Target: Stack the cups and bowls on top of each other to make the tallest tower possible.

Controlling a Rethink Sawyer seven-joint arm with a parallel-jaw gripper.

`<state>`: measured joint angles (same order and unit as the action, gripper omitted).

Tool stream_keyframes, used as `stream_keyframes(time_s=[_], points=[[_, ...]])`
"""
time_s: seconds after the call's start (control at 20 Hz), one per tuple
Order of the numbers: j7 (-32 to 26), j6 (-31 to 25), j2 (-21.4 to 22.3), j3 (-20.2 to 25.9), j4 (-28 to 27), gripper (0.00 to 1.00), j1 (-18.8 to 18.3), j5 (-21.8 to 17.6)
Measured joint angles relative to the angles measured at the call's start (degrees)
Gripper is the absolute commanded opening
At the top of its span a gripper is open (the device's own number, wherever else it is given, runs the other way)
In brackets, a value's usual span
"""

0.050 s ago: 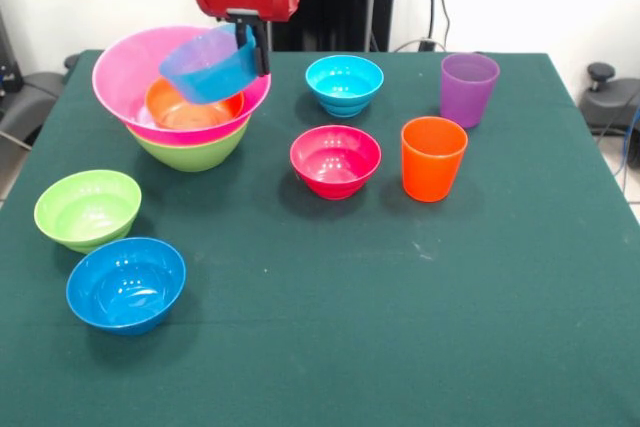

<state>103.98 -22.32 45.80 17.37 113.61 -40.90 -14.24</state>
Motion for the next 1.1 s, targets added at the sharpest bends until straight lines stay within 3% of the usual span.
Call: stream_keyframes(time_s=[1.1], points=[[0.0, 3.2, -3.4, 1.2, 0.2, 0.0, -3.5, -3.2]])
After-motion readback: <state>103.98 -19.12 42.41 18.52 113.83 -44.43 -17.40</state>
